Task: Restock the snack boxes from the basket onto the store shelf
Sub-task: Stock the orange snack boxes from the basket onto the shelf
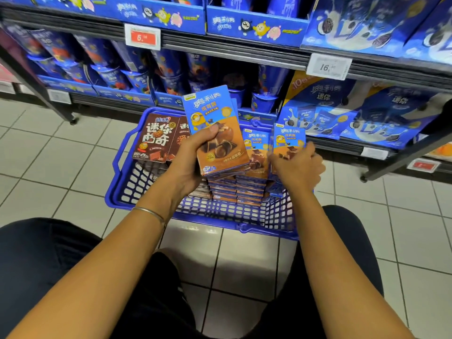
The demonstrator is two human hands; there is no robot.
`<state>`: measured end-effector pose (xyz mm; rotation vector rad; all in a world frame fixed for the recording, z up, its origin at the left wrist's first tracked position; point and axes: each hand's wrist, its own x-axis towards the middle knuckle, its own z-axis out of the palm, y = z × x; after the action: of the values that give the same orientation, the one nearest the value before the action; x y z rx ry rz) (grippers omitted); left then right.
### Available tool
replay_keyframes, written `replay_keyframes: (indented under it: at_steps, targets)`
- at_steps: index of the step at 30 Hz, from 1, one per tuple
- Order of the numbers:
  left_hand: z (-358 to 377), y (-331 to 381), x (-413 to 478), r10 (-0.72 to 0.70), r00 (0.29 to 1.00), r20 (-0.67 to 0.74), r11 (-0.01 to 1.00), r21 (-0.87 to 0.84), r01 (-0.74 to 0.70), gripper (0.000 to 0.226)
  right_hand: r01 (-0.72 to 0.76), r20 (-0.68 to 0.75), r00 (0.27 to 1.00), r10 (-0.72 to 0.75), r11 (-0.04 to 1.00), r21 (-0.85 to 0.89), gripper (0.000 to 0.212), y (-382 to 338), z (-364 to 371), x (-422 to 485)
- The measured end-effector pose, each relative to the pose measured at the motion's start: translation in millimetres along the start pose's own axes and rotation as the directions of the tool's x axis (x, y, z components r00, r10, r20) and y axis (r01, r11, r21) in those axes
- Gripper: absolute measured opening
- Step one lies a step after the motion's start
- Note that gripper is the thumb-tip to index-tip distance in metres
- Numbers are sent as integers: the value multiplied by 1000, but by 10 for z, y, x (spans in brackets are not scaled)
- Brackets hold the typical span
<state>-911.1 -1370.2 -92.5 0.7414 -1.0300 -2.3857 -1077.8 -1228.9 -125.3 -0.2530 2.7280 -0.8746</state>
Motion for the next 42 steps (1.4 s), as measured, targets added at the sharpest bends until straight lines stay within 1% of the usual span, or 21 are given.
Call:
replay_keyframes:
  at_steps: [1, 3, 5, 7, 10, 13, 15, 17, 19, 21, 22, 23, 24, 25, 26, 29, 32, 35, 39, 40, 42]
  targets:
    - [7, -12, -3, -8, 1000, -6, 1000, -5, 8, 21, 9, 29, 1000, -7, 999, -43, 105, 59, 36, 6]
    - [25, -34, -10, -35, 999, -9, 999, -8, 35, 21, 54, 14, 998, -53, 996, -71, 112, 139, 116, 2]
    - [24, -48, -14, -68, 998, -15, 998, 4, 68, 22, 86, -30, 996, -87, 995, -40, 111, 161, 178, -14]
    - [12, -63, -8, -77, 997, -22, 997, 29, 77, 25, 87, -44, 995, -87, 996, -14, 110, 170, 208, -16]
    - [-2, -65, -11, -66, 998, -24, 995, 73, 68, 26, 72, -58, 995, -75, 996, -61, 110, 146, 207, 17]
    - [-27, -59, -4, -72, 997, -25, 994, 82, 74, 21, 60, -76, 995, -69, 992, -113, 103, 69, 204, 86]
    - [-34, -62, 2, -75, 997, -29, 993, 90, 78, 20, 47, -79, 995, -55, 994, -102, 98, 37, 196, 125]
    - [-32, -56, 1, -80, 996, -40, 992, 95, 83, 21, 65, -76, 995, -67, 997, -28, 94, 16, 170, 133]
    - [-36, -48, 4, -77, 996, -50, 991, 107, 82, 22, 148, -42, 989, -143, 979, 138, 93, -34, 108, 102]
    - [-47, -33, 11, -57, 995, -79, 989, 134, 67, 18, 213, 8, 973, -229, 915, 343, 91, -138, 10, 23]
    - [-47, -18, 9, -45, 994, -97, 988, 145, 59, 18, 218, 35, 966, -258, 874, 435, 89, -207, -53, -35]
    - [-46, -1, 10, -28, 992, -121, 987, 155, 47, 28, 211, 60, 958, -282, 829, 518, 86, -285, -124, -101]
    - [-44, 17, 8, -17, 989, -146, 985, 167, 42, 44, 199, 86, 948, -305, 784, 587, 83, -365, -198, -165]
    - [-46, 39, 6, -9, 985, -172, 982, 183, 41, 57, 190, 108, 937, -331, 747, 637, 81, -442, -269, -223]
    - [-45, 64, 4, 2, 980, -200, 979, 199, 39, 66, 186, 130, 925, -357, 723, 666, 81, -511, -333, -267]
    - [-57, 137, 1, 57, 963, -263, 975, 222, 3, 70, 192, 184, 882, -434, 687, 701, 80, -698, -453, -362]
    - [-72, 199, 33, 120, 965, -234, 968, 243, -61, 66, 242, 213, 840, -498, 696, 676, 84, -896, -439, -477]
    - [-91, 300, 84, 146, 959, -244, 965, 251, -83, 76, 229, 272, 805, -527, 699, 677, 79, -1073, -391, -520]
    - [-122, 540, 169, 135, 948, -286, 969, 236, -67, 95, 101, 407, 785, -467, 745, 659, 57, -1344, -454, -466]
    - [-129, 632, 178, 139, 948, -286, 966, 249, -67, 94, 77, 430, 785, -446, 759, 646, 53, -1437, -497, -464]
    - [-79, 863, 138, 127, 951, -280, 961, 271, -49, 84, 38, 468, 782, -413, 780, 625, 47, -1661, -649, -499]
